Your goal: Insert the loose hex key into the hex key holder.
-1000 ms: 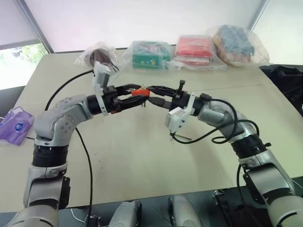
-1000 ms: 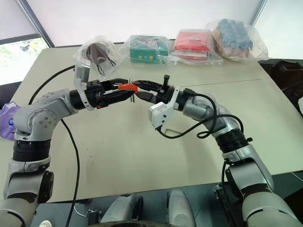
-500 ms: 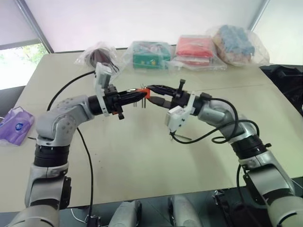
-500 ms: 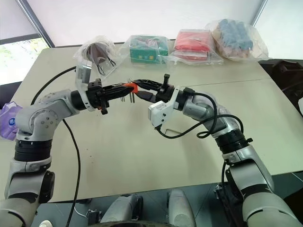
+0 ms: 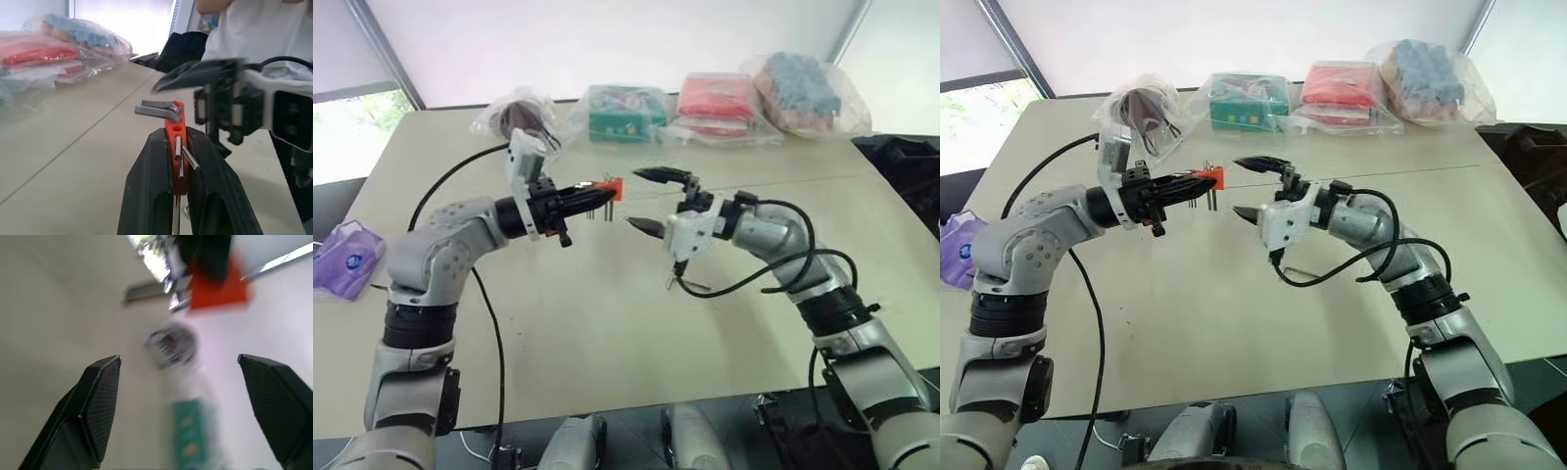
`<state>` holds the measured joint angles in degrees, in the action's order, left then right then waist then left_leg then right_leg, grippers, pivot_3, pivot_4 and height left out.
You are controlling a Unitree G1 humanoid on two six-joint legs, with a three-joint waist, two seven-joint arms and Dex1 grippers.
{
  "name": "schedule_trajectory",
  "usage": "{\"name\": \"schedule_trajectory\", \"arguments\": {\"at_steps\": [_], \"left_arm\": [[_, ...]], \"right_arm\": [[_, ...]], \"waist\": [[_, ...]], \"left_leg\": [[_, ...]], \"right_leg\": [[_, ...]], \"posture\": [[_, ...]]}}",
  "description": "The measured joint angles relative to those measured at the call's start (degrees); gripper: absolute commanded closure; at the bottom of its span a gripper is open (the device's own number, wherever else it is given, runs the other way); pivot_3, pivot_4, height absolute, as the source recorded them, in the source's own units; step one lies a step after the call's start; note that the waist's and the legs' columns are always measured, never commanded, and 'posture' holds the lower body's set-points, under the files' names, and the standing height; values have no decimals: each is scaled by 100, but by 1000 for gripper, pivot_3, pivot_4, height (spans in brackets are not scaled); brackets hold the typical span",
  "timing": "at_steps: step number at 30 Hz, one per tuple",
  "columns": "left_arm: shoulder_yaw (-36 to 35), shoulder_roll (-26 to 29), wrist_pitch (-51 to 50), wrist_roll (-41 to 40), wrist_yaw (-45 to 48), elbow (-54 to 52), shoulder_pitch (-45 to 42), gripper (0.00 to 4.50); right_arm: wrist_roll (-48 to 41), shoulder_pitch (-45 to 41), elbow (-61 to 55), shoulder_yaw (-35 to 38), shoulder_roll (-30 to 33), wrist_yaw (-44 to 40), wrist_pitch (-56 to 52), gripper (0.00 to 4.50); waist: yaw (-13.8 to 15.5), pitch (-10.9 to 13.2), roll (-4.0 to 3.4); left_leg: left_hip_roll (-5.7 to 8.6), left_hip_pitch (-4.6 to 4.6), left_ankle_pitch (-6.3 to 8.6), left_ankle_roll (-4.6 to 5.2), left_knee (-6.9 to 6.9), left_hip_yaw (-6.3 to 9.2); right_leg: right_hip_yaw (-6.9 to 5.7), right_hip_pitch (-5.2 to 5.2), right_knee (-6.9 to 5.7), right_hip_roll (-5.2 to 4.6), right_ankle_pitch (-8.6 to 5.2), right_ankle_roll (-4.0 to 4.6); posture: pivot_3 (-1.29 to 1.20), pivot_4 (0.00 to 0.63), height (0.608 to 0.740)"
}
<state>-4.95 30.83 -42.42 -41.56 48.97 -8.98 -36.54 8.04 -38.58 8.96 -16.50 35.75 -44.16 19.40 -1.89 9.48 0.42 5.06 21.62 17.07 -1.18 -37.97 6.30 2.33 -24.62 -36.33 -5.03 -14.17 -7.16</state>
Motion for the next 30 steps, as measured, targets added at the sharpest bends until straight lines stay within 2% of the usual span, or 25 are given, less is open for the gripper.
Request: {"name": "schedule_trajectory", "arguments": {"at_steps": [4,7,10,15,26,29,30], "left_arm": [[-33,-2,208,153,-164,-220,216,4500],[-25,-86,290,182,-285,-383,291,4500],[-29,-114,300,183,-393,-490,360,4500],[-34,-117,300,184,-518,-516,483,4500],[-43,-100,301,183,-643,-628,534,4500],[-43,-99,301,183,-686,-651,537,4500],[-43,-99,301,183,-695,-659,537,4500]], "right_arm": [[-904,520,-427,160,610,-1174,-2275,575],[-1319,522,-1046,308,839,-1526,-3672,575],[-1459,570,-1330,354,989,-1650,-4574,575],[-1489,725,-1379,290,906,-1571,-5117,575],[-1058,1004,-1299,-46,729,-1317,-4920,575],[-1019,1005,-1248,-50,622,-1237,-4883,1394],[-1015,1004,-1226,-54,580,-1231,-4884,1834]], "waist": [[84,1,-2],[101,1,-2],[127,1,-2],[128,1,0],[122,0,1],[121,-1,3],[120,-1,3]], "left_leg": [[0,3,2,3,-5,-7],[-4,1,2,3,-5,-4],[-2,1,2,4,-7,-5],[0,3,2,4,-8,-6],[-1,1,2,3,-8,-7],[-1,-5,2,3,-8,-7],[-1,-6,2,3,-8,-7]], "right_leg": [[1,-2,4,-1,0,0],[1,-2,2,0,0,0],[1,1,3,-2,0,0],[1,1,4,-4,0,0],[0,1,4,-3,0,0],[0,6,4,-3,0,0],[0,7,3,-2,0,0]], "posture": [[0,150,740],[0,150,740],[0,150,740],[0,150,740],[0,150,740],[0,150,740],[0,150,740]]}}
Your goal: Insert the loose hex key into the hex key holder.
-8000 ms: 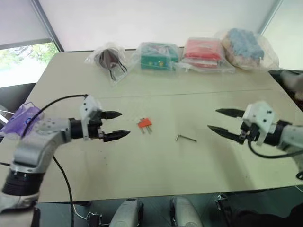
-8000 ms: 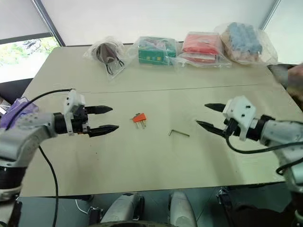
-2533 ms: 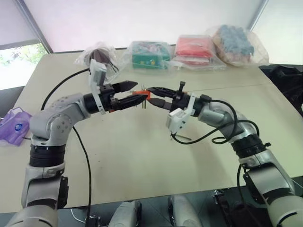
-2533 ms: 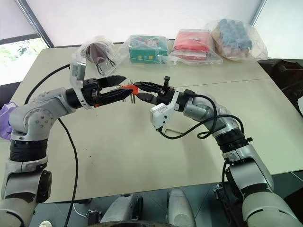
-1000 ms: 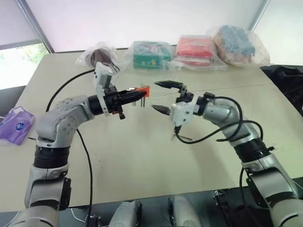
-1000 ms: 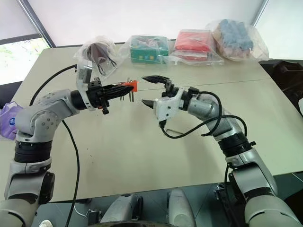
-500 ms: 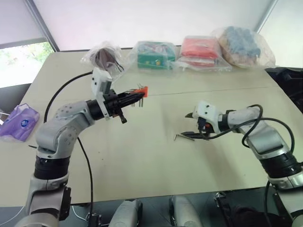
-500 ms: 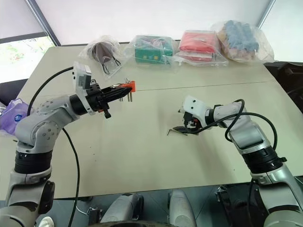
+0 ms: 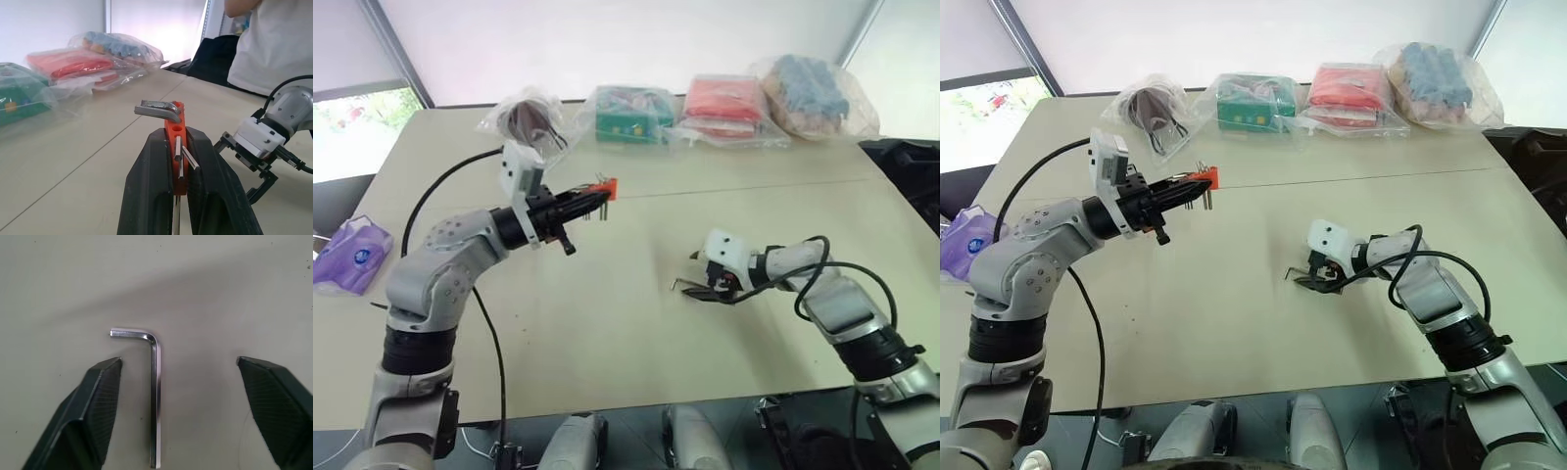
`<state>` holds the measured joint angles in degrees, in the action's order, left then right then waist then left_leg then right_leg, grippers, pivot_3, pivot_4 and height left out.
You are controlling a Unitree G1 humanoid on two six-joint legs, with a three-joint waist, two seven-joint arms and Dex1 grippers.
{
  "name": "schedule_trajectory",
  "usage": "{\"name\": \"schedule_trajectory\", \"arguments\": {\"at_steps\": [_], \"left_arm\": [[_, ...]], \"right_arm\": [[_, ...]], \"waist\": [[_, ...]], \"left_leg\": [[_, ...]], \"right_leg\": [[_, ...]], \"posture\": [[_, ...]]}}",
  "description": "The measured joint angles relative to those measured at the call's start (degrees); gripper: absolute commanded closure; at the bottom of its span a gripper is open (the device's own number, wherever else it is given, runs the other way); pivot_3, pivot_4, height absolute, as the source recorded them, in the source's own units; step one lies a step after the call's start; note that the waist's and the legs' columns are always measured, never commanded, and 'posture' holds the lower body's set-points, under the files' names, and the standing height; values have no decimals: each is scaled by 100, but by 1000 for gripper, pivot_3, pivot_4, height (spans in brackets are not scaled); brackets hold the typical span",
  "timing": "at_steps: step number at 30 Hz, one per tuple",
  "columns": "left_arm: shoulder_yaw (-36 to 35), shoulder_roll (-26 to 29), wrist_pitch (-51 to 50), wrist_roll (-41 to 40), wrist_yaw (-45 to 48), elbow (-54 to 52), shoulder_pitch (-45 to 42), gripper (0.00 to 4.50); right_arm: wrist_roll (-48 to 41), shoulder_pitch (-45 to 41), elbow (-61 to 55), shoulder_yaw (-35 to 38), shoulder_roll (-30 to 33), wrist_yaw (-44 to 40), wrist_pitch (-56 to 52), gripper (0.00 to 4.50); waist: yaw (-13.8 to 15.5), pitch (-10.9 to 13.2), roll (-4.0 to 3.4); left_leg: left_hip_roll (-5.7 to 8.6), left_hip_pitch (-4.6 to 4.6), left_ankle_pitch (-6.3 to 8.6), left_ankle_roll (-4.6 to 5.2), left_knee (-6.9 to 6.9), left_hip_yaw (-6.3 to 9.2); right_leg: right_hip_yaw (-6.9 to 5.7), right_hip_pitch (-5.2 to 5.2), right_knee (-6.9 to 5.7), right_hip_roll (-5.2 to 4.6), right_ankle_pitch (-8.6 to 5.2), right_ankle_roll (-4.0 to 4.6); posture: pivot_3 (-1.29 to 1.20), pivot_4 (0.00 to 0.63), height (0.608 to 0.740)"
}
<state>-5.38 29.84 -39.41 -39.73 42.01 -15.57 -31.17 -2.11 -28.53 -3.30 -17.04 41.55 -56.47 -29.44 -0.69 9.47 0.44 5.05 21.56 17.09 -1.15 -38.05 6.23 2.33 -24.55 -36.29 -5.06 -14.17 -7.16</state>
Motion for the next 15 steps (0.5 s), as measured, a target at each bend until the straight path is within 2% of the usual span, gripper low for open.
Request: {"name": "schedule_trajectory", "arguments": {"at_steps": [4,5,12,14,15], "left_arm": [[0,2,0,1,-50,-26,2,4500],[0,4,0,1,-55,-26,3,4500],[-2,56,1,3,-98,-27,10,4500],[-6,56,3,3,-106,-27,10,4500],[-9,46,7,3,-119,-27,9,4500]], "right_arm": [[-4,3,19,-20,-61,0,-75,4090],[-14,3,19,-20,-67,-8,-119,4442],[-142,51,4,135,-182,50,-357,4442],[-172,118,117,301,-483,350,-96,4442],[-231,116,292,566,-846,648,305,4442]], "waist": [[4,0,0],[4,0,0],[10,-2,2],[7,-1,2],[-22,-1,3]], "left_leg": [[0,-1,0,0,-1,0],[0,-1,0,0,-1,0],[1,-2,0,0,-3,1],[0,-2,0,0,-2,1],[-2,-1,0,0,0,-2]], "right_leg": [[0,2,0,0,0,0],[0,2,0,0,0,0],[0,7,1,-1,0,0],[0,4,0,0,0,0],[2,0,0,2,0,0]], "posture": [[0,150,740],[0,150,740],[0,150,740],[0,150,740],[0,150,740]]}}
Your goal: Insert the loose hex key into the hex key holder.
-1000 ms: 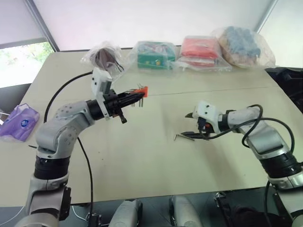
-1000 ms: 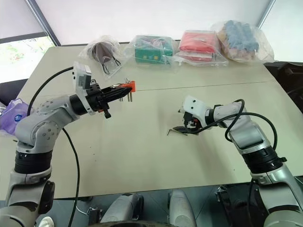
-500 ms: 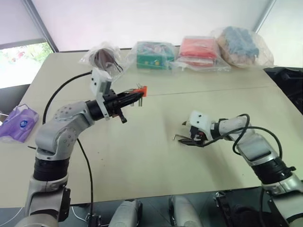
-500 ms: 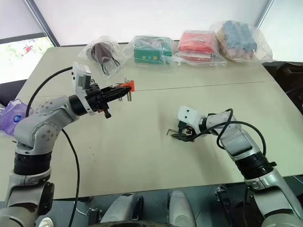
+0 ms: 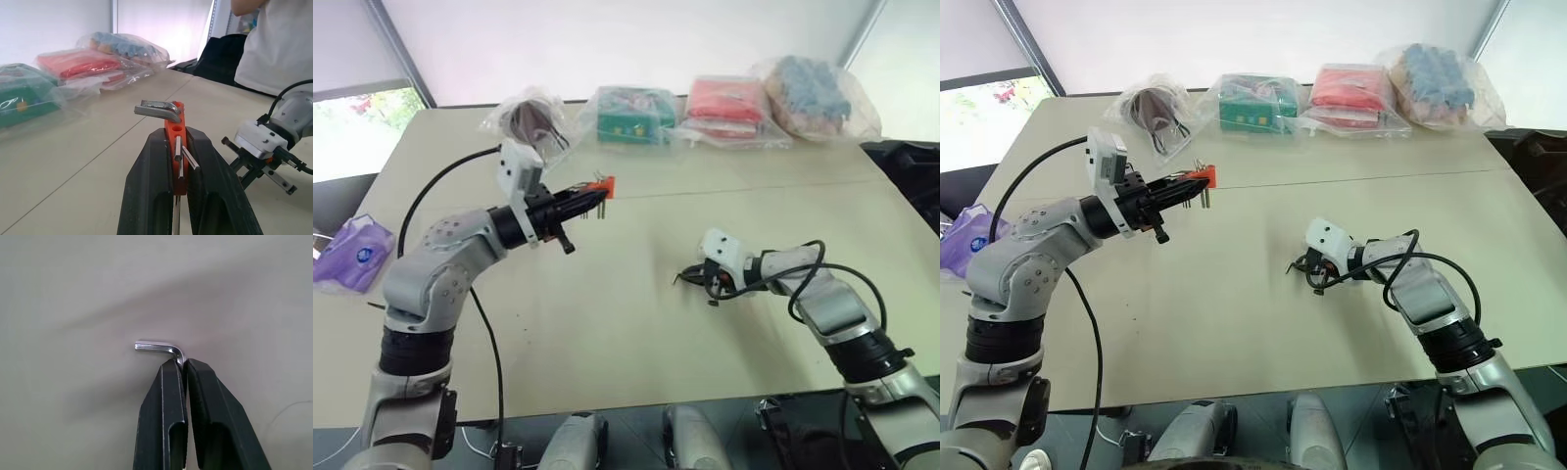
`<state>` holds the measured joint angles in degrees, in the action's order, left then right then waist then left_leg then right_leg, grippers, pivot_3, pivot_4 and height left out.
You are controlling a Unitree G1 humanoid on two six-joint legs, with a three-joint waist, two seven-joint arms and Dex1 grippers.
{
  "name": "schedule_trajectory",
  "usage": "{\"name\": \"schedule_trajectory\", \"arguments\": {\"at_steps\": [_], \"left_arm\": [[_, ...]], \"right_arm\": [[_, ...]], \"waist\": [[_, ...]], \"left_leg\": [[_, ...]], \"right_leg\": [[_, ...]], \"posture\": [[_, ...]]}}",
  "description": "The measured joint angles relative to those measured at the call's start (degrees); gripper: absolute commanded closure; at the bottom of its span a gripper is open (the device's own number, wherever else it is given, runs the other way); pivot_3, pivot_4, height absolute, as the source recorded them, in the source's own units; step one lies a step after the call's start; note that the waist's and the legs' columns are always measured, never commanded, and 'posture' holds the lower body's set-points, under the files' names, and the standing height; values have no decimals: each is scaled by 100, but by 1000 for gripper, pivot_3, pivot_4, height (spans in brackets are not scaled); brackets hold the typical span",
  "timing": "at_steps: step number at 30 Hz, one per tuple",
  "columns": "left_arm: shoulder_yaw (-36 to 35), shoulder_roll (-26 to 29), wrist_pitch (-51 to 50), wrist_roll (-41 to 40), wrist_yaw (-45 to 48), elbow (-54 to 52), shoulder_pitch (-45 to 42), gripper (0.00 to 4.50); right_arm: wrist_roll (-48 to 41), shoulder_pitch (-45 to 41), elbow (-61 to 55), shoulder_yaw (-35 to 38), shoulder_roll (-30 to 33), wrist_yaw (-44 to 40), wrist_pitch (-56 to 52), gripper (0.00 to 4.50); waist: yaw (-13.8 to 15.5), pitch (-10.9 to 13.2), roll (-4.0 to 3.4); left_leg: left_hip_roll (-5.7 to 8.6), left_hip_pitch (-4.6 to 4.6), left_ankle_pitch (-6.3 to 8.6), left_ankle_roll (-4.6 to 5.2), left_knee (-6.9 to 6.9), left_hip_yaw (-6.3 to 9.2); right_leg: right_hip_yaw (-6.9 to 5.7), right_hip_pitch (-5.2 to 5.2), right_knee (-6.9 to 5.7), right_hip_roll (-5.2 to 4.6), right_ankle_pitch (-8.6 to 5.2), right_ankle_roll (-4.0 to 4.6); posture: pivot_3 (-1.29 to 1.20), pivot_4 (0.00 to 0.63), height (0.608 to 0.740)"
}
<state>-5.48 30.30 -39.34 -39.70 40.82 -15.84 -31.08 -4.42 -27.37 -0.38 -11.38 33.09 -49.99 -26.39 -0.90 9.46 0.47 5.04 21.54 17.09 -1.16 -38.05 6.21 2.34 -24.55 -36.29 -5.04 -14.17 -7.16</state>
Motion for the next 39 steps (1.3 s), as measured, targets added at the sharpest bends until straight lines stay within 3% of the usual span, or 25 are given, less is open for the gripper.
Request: {"name": "schedule_trajectory", "arguments": {"at_steps": [3,7,13,20,39], "left_arm": [[18,-121,8,0,-36,0,-10,4500],[23,-181,28,30,-62,12,-24,4500],[51,-467,195,156,-170,216,-336,4500],[51,-581,285,256,-212,441,-507,4500],[72,-615,374,300,-131,455,-513,4500]], "right_arm": [[-285,-409,343,748,-1208,1069,1225,4442],[-595,-1238,361,1459,-1990,2032,2289,4442],[-1105,-1326,282,1559,-3248,2703,2762,4442],[-1278,-1282,45,1206,-3567,2710,2810,4442],[-1282,-1122,23,894,-3573,2557,2831,4442]], "waist": [[-31,3,-5],[30,-1,0],[-16,-2,2],[-31,-2,2],[-31,-2,1]], "left_leg": [[0,6,-3,-5,10,-8],[4,17,-3,-5,6,6],[5,16,-4,-6,3,6],[6,16,-4,-6,5,5],[5,17,-4,-7,5,4]], "right_leg": [[7,-25,-19,0,0,0],[-2,-32,-29,-3,0,0],[-2,-34,-36,-1,0,0],[-1,-56,-75,-3,0,0],[0,-59,-76,-2,0,0]], "posture": [[0,150,740],[0,150,740],[0,150,740],[0,150,740],[0,150,740]]}}
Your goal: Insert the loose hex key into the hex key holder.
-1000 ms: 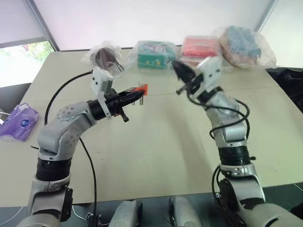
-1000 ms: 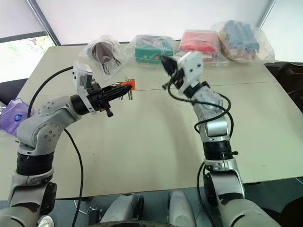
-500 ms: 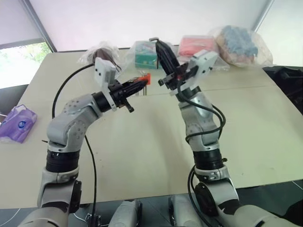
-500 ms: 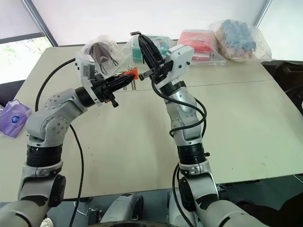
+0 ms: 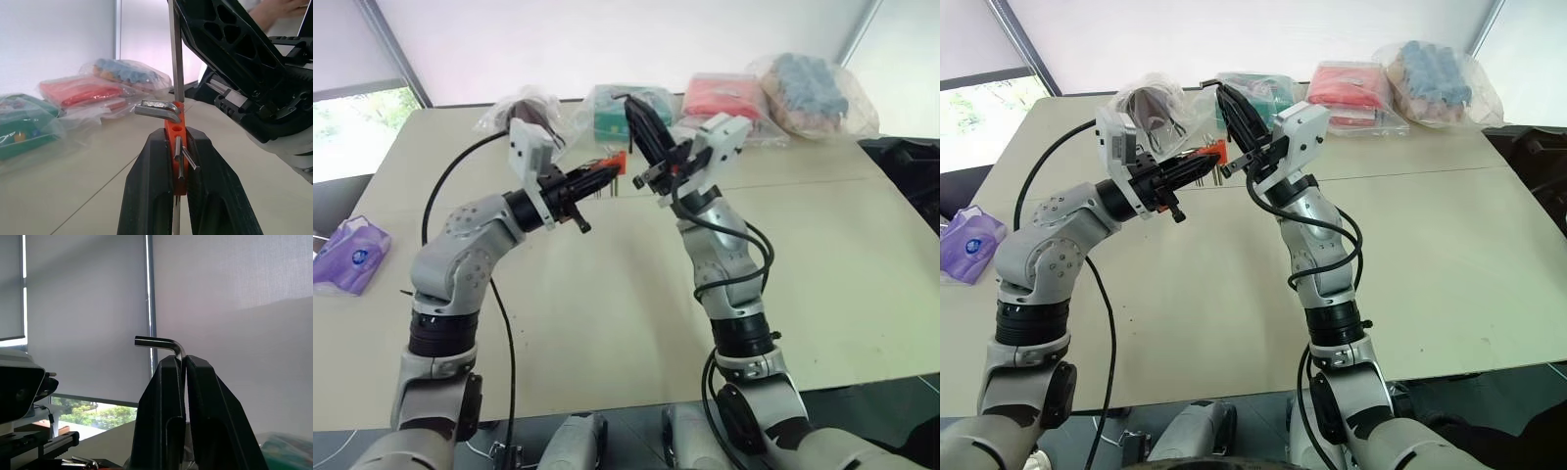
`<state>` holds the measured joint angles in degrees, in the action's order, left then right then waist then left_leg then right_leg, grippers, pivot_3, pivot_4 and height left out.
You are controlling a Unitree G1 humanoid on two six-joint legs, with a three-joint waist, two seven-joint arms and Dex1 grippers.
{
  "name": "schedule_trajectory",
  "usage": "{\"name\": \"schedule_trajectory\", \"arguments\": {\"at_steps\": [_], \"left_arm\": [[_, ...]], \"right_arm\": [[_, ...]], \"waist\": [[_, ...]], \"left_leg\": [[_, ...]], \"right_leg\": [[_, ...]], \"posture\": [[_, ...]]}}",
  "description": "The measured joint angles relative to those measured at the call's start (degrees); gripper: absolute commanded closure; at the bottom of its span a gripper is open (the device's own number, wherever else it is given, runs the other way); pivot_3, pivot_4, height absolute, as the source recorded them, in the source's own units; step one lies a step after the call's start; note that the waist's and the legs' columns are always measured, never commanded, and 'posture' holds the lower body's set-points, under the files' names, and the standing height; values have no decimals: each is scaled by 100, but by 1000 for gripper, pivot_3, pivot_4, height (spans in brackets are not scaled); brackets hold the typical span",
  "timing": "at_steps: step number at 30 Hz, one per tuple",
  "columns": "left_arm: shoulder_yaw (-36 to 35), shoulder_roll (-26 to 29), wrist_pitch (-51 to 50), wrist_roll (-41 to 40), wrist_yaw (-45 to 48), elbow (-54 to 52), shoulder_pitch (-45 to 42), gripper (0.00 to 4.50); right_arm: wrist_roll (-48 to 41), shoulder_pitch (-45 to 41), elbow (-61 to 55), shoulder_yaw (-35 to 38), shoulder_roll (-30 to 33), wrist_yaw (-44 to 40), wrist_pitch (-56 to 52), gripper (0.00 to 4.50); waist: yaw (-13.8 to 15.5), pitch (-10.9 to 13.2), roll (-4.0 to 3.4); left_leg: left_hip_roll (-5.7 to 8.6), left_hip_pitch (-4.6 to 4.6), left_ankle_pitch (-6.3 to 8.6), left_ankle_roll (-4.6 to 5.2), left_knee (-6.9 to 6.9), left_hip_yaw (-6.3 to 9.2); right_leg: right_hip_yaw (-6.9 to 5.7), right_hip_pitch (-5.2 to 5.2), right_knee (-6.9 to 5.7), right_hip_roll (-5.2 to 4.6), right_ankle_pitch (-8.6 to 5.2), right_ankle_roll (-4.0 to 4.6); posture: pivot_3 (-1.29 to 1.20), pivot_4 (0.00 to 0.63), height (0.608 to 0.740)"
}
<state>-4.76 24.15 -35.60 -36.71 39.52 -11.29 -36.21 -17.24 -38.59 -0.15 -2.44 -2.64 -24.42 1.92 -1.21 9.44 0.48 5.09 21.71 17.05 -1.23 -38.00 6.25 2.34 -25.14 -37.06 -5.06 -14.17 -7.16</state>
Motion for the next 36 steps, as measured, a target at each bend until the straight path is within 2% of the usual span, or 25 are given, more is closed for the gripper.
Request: {"name": "schedule_trajectory", "arguments": {"at_steps": [36], "left_arm": [[115,-14,-99,-132,-78,-18,1,4500]], "right_arm": [[15,44,-66,-151,11,-69,117,4442]], "waist": [[1,0,0]], "left_leg": [[0,2,0,0,1,0]], "right_leg": [[0,-3,1,0,0,0]], "posture": [[0,150,740]]}}
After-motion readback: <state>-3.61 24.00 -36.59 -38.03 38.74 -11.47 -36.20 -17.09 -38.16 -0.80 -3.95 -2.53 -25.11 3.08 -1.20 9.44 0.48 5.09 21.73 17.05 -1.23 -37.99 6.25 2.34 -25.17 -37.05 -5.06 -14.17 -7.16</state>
